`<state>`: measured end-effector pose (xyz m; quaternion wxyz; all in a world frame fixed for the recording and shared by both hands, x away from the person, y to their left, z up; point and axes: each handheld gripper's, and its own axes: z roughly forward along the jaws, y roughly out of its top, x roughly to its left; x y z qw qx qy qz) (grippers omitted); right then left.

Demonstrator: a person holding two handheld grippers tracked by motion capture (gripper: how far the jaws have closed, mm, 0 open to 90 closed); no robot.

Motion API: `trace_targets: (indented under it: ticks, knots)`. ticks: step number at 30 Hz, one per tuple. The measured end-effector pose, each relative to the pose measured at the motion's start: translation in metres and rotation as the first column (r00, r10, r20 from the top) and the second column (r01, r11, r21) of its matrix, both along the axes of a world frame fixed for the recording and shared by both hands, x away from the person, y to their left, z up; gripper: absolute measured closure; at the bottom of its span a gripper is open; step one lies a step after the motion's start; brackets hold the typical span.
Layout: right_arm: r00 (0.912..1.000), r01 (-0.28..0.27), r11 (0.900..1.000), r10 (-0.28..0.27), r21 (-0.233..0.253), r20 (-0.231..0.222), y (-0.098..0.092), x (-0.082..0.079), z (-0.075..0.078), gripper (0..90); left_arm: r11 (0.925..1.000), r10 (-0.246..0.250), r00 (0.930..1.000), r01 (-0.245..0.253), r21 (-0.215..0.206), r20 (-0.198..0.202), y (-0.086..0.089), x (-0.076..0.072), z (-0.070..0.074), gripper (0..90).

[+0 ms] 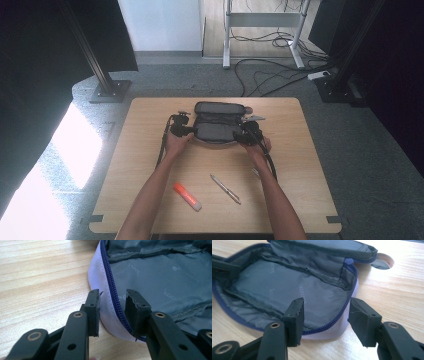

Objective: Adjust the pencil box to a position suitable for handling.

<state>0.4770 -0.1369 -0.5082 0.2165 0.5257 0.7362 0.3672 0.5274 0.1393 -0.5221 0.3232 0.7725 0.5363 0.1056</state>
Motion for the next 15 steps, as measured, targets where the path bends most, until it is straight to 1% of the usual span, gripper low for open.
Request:
trace_targets:
  ticks: [3,4,9,10,13,15]
  knots:
    - [0.9998,0.013,1.000,-0.013,-0.022,-0.016,0.002,0.006,-0.005,47.8,1.0000,0.000,1.0000,0.000,0.005,-0.002,-0.001,0.000,0.000,65.7]
    - [0.9995,0.020,1.000,-0.020,-0.024,-0.024,0.002,0.008,-0.007,48.5,1.0000,0.000,1.0000,0.000,0.004,-0.002,0.000,0.000,0.000,65.8]
    - [0.9991,0.024,0.999,-0.025,-0.034,-0.035,0.002,0.011,-0.012,50.7,1.0000,0.002,1.0000,-0.002,0.008,-0.005,-0.001,0.000,-0.001,66.0]
    - [0.9986,0.027,0.999,-0.029,-0.041,-0.046,0.002,0.012,-0.015,51.5,0.9999,0.000,1.0000,0.000,0.012,-0.007,-0.001,0.000,-0.001,66.1]
    - [0.9982,0.028,0.999,-0.031,-0.041,-0.052,0.002,0.013,-0.017,53.9,0.9999,0.000,1.0000,0.000,0.015,-0.008,-0.001,0.000,-0.002,66.3]
    - [0.9970,0.030,0.998,-0.034,-0.056,-0.069,0.003,0.015,-0.021,57.6,0.9999,0.000,0.9999,0.000,0.016,-0.011,0.000,0.000,-0.002,66.5]
